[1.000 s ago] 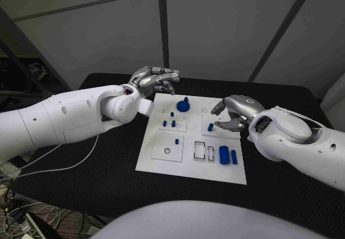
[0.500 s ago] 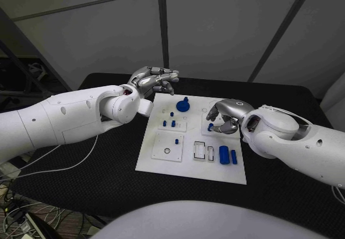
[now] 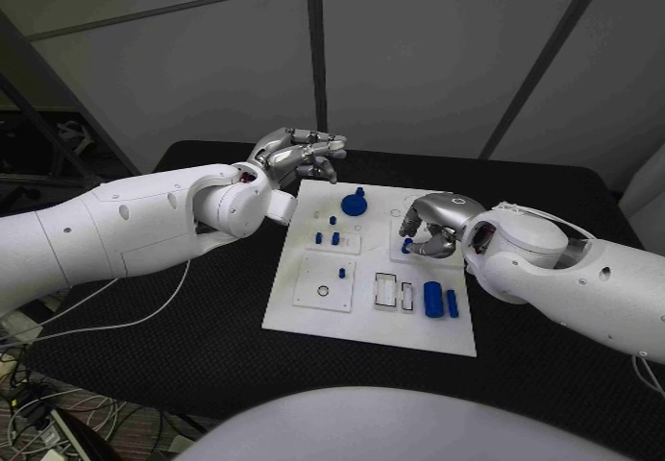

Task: Assemble the parts on the task board

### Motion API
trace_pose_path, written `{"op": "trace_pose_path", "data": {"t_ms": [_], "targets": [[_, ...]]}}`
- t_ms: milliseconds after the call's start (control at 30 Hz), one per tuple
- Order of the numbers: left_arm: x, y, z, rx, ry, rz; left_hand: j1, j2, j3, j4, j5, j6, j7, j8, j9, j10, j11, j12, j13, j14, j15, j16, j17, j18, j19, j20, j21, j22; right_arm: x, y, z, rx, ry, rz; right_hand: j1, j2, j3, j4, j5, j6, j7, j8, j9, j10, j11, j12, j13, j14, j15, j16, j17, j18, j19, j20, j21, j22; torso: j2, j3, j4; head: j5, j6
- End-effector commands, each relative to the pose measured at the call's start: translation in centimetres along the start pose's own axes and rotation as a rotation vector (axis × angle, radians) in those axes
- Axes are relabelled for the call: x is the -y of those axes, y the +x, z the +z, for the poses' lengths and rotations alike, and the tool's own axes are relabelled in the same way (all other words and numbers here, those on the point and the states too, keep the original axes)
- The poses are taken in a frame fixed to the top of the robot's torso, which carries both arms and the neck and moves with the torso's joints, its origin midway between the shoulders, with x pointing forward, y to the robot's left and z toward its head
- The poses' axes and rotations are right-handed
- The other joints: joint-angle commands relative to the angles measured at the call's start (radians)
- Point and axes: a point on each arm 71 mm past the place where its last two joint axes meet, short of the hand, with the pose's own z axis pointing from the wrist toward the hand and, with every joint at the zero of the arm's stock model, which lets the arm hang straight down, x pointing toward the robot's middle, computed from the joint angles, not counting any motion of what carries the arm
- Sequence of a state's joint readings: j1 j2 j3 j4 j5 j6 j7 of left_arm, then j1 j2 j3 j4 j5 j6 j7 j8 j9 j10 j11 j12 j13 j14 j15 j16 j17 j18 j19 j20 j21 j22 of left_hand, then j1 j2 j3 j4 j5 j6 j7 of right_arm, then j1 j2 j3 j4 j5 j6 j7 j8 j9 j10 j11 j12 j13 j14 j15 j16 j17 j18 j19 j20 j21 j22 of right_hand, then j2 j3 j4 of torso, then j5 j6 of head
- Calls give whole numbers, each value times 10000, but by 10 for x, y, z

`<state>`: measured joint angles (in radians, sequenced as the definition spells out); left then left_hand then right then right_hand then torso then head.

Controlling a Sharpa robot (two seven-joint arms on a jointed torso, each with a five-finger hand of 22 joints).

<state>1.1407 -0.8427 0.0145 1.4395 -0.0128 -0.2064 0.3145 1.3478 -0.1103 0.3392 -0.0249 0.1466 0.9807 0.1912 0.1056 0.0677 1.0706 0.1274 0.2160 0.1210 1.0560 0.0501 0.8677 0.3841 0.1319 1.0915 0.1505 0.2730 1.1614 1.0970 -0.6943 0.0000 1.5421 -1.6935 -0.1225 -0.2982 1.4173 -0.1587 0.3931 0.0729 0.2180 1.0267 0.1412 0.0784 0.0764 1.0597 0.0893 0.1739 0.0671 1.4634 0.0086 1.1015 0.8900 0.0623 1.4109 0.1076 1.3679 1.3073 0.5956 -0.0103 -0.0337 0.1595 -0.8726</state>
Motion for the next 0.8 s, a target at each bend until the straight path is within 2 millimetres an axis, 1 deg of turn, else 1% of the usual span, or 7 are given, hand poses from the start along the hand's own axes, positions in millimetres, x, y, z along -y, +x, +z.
{"op": "trace_pose_path", "data": {"t_ms": [33,267,367,533,567,600,800], "targets": [[2,1,0,-114,60,-51,35,2,-50,-6,22,1,34,23,3,-82,-1,24,12,-22,22,-46,-9,486,41,-5,-37,-10,0,1,1,-212,83,-302,66,33,83,11,69,122,0,83,20,109,-10,48,-3,37,-75,55,17,-1,89,-8,81,324,-3,2,-9,-2,0],[2,1,0,-115,60,-51,35,2,-50,-6,22,1,34,23,3,-82,-1,24,12,-22,22,-46,-9,486,41,-5,-37,-10,0,4,2,-370,114,-403,68,58,145,15,62,304,3,129,39,286,-40,94,6,42,-99,84,20,-40,193,-27,206,470,0,3,-7,34,0],[2,1,0,-114,58,-51,35,2,-50,-6,22,1,34,23,3,-82,-1,24,12,-22,22,-46,-9,486,41,-5,-37,-10,1,4,3,-397,141,-429,70,72,170,15,55,374,0,143,44,382,-57,119,14,51,-112,117,48,-58,241,-38,267,542,6,2,-6,28,0],[2,0,0,-105,56,-48,35,2,-50,-6,22,1,34,23,3,-82,-1,24,12,-22,22,-46,-9,486,41,-5,-37,-10,1,5,4,-385,148,-443,102,137,234,-1,43,517,-17,171,58,674,-116,200,48,80,-154,206,129,-107,365,-69,429,732,5,-2,-7,24,0],[2,0,0,-107,56,-48,35,2,-50,-6,22,1,34,23,3,-82,-1,24,12,-22,22,-46,-9,486,41,-5,-37,-10,0,5,4,-380,142,-444,107,146,244,-5,43,538,-23,173,58,733,-129,212,54,84,-163,218,138,-116,387,-77,458,766,3,-2,-7,51,0],[2,1,0,-111,57,-50,35,2,-50,-6,22,1,34,23,3,-82,-1,24,12,-22,22,-46,-9,486,41,-5,-37,-10,0,5,5,-368,134,-441,115,157,255,-12,44,555,-28,172,59,785,-141,221,59,88,-171,233,150,-125,409,-85,488,801,5,-4,-5,51,0],[2,1,0,-113,59,-50,35,2,-50,-6,22,1,34,23,3,-82,-1,24,12,-22,22,-46,-9,486,41,-5,-37,-10,0,4,7,-69,160,-395,156,289,330,-35,39,702,-63,189,70,1160,-218,263,100,130,-239,358,262,-195,580,-142,718,1070,-1,3,-10,72,0]]}}
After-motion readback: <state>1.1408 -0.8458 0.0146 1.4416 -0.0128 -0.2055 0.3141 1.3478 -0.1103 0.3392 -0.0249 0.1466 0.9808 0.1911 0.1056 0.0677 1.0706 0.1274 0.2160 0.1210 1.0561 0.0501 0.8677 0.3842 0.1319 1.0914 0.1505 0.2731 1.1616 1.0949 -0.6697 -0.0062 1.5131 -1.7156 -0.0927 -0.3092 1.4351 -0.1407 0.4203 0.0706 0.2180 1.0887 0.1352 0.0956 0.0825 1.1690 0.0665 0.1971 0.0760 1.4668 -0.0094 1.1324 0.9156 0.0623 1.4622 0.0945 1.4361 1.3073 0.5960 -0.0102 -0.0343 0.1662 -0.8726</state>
